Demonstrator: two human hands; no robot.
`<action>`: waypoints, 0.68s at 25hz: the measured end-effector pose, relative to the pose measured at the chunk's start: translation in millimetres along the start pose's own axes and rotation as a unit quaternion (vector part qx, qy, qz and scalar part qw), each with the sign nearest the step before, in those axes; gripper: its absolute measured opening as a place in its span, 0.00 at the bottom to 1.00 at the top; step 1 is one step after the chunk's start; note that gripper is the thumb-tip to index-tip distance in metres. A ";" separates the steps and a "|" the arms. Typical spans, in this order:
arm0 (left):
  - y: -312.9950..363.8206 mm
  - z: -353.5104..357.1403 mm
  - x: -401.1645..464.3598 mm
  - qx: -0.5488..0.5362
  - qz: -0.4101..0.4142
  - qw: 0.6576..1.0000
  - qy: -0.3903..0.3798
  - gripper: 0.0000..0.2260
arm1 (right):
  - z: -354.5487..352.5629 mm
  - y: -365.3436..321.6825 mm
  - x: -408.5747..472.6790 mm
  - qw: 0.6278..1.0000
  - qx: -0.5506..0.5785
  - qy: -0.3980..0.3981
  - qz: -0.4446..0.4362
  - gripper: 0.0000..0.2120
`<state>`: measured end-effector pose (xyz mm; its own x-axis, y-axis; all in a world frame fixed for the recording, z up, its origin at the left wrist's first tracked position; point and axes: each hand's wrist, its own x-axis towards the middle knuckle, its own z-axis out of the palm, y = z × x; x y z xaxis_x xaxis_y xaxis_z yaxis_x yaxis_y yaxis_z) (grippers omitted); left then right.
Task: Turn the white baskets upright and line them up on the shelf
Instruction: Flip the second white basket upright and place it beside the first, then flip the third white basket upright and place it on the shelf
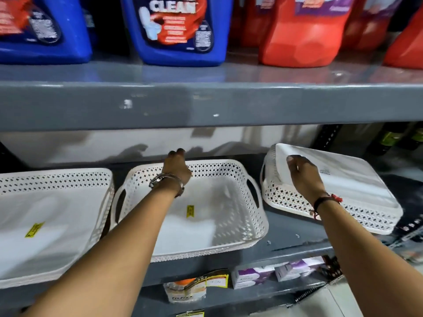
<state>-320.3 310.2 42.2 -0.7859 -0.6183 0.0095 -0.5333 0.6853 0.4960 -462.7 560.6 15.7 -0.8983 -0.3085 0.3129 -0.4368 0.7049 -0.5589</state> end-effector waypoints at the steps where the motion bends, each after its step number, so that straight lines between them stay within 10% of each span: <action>1: 16.9 9.1 1.8 -0.016 0.014 1.000 -0.017 0.21 | -11.5 9.4 2.1 1.000 0.001 0.008 0.022 0.19; 17: 206.5 178.7 48.5 -0.260 -0.027 0.959 -0.110 0.21 | -105.3 229.3 49.6 0.932 0.093 -0.111 0.332 0.42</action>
<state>-524.5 490.5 -10.1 -0.8386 -0.5129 -0.1839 -0.3920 0.3336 0.8573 -602.3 774.2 -16.1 -0.9525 0.0167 -0.3041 0.2362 0.6707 -0.7031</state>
